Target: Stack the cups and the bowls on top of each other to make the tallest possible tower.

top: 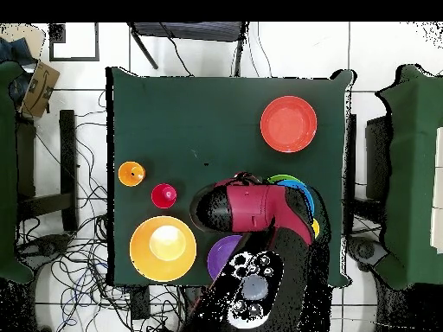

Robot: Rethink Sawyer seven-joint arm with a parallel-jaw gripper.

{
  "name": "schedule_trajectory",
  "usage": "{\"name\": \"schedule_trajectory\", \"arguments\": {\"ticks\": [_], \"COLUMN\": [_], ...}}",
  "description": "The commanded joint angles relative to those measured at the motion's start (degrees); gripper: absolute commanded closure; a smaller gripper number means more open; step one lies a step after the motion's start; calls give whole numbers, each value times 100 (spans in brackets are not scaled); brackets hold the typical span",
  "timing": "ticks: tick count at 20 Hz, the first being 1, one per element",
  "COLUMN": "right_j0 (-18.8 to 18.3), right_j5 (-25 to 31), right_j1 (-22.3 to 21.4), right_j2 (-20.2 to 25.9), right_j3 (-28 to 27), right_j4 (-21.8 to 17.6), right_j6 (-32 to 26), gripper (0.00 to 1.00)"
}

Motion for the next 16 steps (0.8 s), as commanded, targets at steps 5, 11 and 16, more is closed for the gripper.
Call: {"name": "schedule_trajectory", "arguments": {"ticks": [5,11,16], "right_j0": [-42,-68,-439], "right_j5": [763,819,899], "right_j1": [-43,-11,71], "right_j2": [879,960,1543], "right_j3": [-486,-702,-873], "right_j4": [-51,-133,-121], "right_j6": [-458,-611,-1201], "gripper": [0,0,0]}}
